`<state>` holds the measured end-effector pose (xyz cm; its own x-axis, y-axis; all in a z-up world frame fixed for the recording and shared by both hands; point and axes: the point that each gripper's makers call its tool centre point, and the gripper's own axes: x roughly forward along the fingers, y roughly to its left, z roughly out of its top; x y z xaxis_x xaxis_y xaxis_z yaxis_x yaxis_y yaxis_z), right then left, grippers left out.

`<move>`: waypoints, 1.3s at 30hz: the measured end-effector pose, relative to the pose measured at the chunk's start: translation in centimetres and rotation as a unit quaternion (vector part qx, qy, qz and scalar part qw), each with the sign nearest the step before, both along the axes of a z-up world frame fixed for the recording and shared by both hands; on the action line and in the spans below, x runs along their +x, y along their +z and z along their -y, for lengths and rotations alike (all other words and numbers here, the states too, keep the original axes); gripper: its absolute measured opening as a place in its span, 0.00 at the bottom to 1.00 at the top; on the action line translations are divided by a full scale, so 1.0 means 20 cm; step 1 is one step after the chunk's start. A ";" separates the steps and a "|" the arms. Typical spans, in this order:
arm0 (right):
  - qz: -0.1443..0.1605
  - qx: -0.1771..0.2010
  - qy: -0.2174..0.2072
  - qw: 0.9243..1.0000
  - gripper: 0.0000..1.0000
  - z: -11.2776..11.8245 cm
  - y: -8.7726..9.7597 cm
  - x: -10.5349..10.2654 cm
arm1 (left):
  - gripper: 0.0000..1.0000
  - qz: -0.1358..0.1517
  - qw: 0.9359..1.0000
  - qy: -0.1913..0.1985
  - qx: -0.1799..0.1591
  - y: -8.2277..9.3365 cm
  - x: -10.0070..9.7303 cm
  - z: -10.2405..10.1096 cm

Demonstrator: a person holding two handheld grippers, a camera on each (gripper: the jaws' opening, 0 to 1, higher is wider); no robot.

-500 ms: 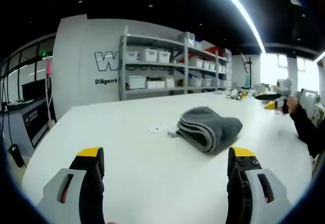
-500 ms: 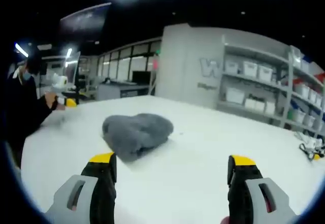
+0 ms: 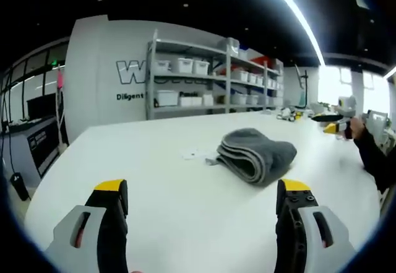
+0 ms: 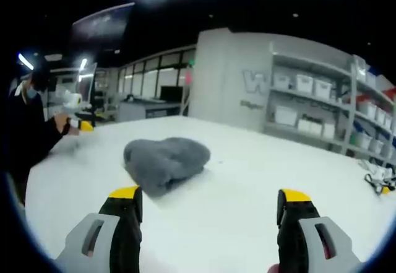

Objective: Open the folded towel by lifting each exposed corner and separating the folded layers until the towel lies flat within the target outline without major curled edges

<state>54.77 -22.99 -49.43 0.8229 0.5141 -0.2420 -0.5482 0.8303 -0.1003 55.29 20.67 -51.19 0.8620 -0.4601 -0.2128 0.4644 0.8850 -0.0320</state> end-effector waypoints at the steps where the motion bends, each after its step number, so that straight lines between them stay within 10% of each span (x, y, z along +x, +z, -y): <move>1: -0.002 0.001 0.000 1.000 0.91 0.00 -0.01 0.00 | 0.97 0.001 1.000 0.000 0.000 0.00 0.00 0.00; 39: -0.009 -0.002 0.018 1.000 0.98 0.03 -0.02 -0.01 | 0.99 0.016 0.997 -0.071 -0.008 0.04 -0.06 0.16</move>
